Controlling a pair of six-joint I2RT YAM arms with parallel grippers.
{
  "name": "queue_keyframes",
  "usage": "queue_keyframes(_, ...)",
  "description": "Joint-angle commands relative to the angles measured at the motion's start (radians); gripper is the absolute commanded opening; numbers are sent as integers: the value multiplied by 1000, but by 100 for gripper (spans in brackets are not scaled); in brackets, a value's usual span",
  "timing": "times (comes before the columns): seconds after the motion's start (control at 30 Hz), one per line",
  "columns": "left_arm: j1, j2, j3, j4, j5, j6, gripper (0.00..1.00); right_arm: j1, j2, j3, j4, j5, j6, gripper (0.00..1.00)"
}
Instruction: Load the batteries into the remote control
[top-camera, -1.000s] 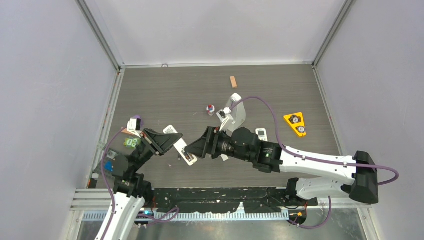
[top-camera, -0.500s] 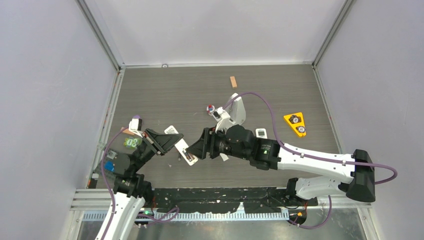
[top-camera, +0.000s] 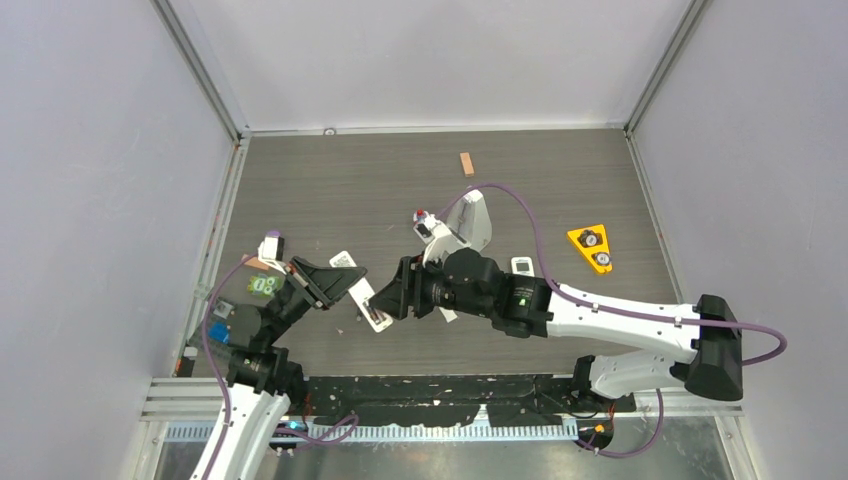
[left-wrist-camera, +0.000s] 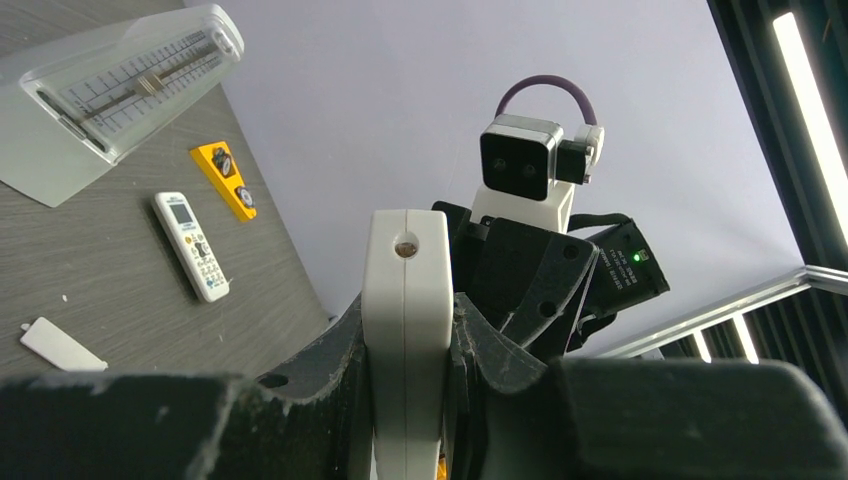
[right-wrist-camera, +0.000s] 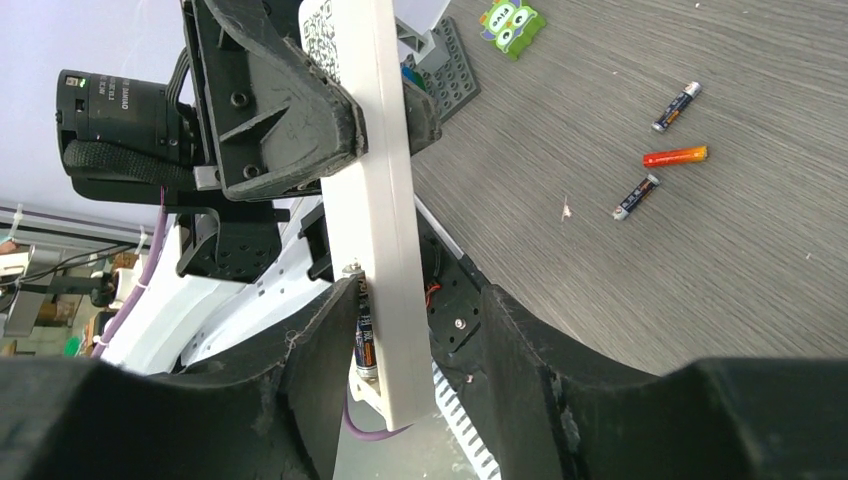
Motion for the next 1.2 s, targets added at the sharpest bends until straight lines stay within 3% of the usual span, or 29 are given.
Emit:
queue_keyframes(0.0,2,2,36,79,5,-20,0,15,33,24,-8,-24,-32,51)
queue_keyframes(0.43,2,12,42,163,9,-58,0,16,82,-36,72,-134,9,33)
queue_keyframes(0.97,2,19,35,170,5,-30,0,25,109,-44,98,-202,-32,21)
queue_keyframes(1.1,2,17,35,162,8,-12,0,25,101,-41,99,-183,-30,26)
queue_keyframes(1.17,2,14,33,162,7,-7,0,25,100,-35,101,-170,-23,34)
